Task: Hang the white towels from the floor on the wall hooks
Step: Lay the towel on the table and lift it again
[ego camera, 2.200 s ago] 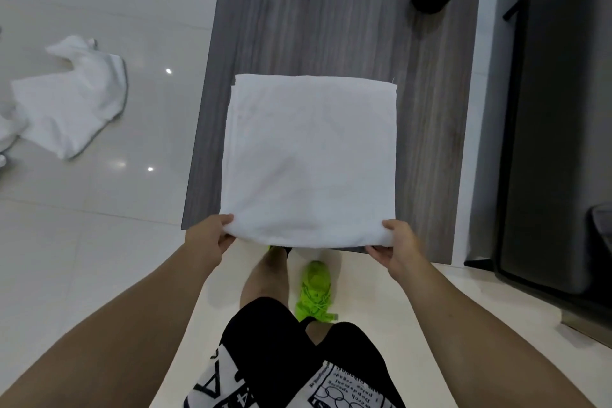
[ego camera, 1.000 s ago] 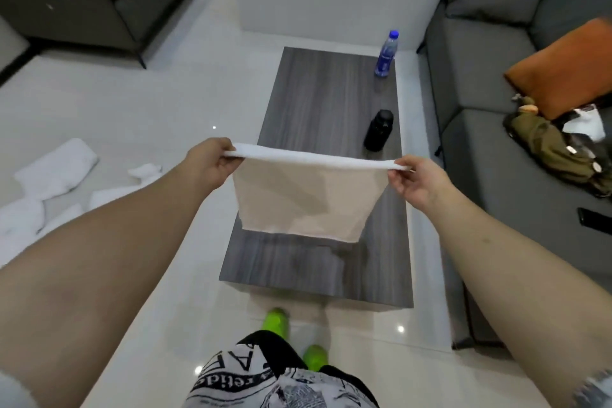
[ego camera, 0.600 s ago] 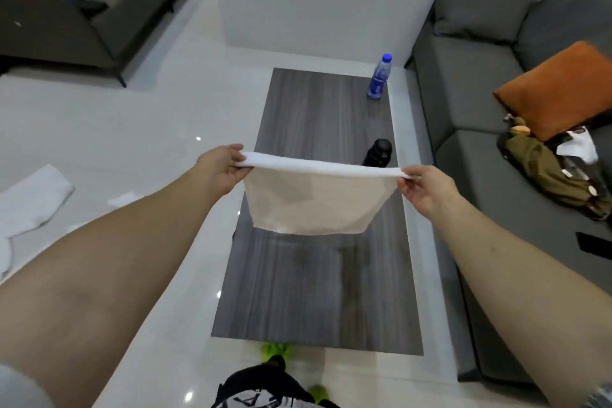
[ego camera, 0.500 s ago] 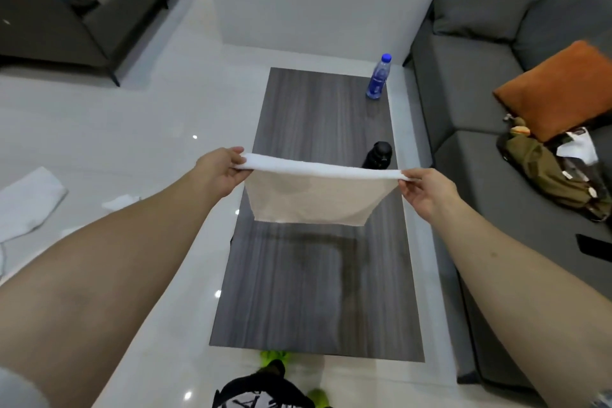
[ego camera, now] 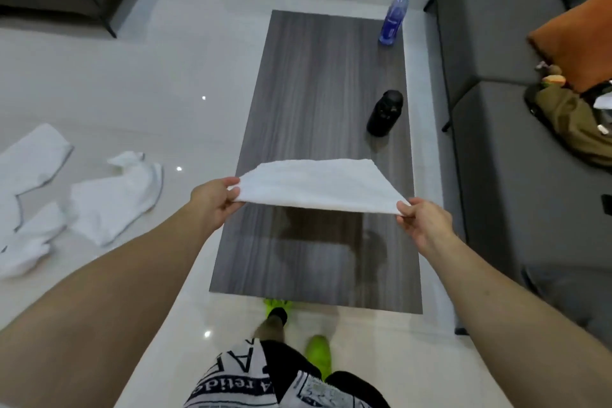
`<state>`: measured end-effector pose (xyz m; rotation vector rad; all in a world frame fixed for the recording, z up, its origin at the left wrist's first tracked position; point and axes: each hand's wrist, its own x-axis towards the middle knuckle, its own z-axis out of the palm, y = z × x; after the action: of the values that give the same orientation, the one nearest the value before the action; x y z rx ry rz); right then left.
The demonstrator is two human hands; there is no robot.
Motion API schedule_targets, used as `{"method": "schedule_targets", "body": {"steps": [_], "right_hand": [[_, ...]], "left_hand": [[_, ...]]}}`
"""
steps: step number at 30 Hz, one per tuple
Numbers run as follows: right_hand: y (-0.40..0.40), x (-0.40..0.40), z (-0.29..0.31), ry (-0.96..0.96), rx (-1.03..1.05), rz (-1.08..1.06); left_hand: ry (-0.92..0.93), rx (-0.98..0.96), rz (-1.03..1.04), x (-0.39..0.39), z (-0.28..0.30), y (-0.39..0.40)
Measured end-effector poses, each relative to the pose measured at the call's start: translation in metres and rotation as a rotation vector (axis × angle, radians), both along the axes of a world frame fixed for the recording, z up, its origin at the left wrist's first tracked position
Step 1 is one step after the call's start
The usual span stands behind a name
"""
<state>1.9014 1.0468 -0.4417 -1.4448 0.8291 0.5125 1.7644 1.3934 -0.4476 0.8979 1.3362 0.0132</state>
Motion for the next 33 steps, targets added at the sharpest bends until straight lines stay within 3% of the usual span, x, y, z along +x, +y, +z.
{"method": "schedule_targets", "body": {"steps": [5,12,15,17,19,21,24,28,33], "right_hand": [[-0.04,-0.059,-0.093,0.136,-0.12,-0.015],[-0.076,-0.132,-0.205,0.259,-0.324,0.053],[-0.075,-0.162,-0.235,0.27,-0.454,0.208],[-0.07,-0.182,-0.247,0.136,-0.761,0.502],[-0.062,-0.202,-0.256,-0.211,-1.013,0.85],[-0.05,-0.222,-0.267,-0.539,-1.05,1.175],[-0.027,-0.252,-0.292,-0.765,-1.042,1.48],[-0.005,-0.265,-0.321,-0.854,-1.144,1.659],[0.006,-0.248,-0.32,-0.937,-1.107,1.424]], "left_hand": [[0.214,-0.015,-0.012,-0.07,-0.1,-0.058],[0.315,-0.094,-0.01,-0.145,-0.197,-0.116],[0.332,-0.118,0.01,-0.165,-0.219,-0.131],[0.323,-0.126,0.034,-0.17,-0.228,-0.137],[0.312,-0.134,0.049,-0.172,-0.232,-0.137],[0.301,-0.15,0.052,-0.173,-0.235,-0.136],[0.263,-0.183,0.088,-0.177,-0.239,-0.135],[0.208,-0.204,0.11,-0.183,-0.248,-0.134],[0.177,-0.176,0.073,-0.187,-0.245,-0.134]]}}
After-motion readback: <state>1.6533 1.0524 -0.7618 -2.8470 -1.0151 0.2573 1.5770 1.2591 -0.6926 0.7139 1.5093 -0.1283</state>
